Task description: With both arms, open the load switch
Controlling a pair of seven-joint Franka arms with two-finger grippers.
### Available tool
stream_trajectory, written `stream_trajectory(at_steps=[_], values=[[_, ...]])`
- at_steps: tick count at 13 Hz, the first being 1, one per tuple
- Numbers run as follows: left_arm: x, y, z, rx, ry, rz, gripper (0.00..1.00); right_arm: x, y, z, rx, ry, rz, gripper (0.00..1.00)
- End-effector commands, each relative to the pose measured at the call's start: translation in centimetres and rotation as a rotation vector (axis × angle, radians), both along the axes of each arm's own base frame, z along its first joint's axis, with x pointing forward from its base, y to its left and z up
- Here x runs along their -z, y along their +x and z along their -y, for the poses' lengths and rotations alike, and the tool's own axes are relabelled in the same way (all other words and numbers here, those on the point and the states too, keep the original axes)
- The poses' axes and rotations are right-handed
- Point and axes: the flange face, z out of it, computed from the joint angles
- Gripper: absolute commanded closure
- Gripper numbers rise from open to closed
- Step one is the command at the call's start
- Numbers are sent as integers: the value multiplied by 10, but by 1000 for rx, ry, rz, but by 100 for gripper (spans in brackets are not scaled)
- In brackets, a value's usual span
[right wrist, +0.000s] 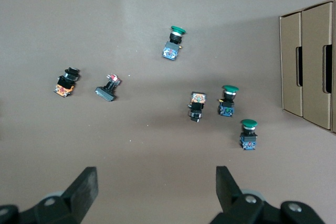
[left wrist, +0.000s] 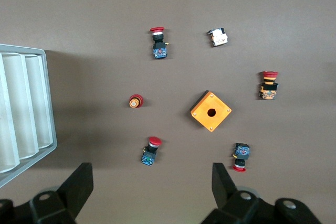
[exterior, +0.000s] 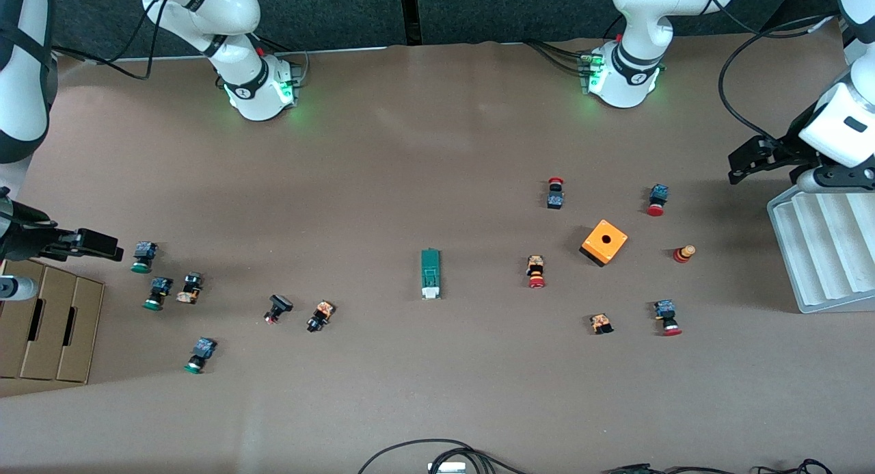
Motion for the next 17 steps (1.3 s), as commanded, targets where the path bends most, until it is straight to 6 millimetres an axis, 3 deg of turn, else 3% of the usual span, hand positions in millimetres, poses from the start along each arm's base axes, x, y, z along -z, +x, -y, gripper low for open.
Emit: stream_trajectory(at_steps=[1, 6, 17], values=[[-5, 1, -1, 10, 13, -7, 0, 2, 1, -2, 2, 12, 4, 0], [-5, 1, -1, 10, 11, -7, 0, 2, 1, -2, 4, 13, 5, 0], [-6, 0, -1, 10, 11, -6, 0, 23, 12, -3, 15, 97, -6, 0]])
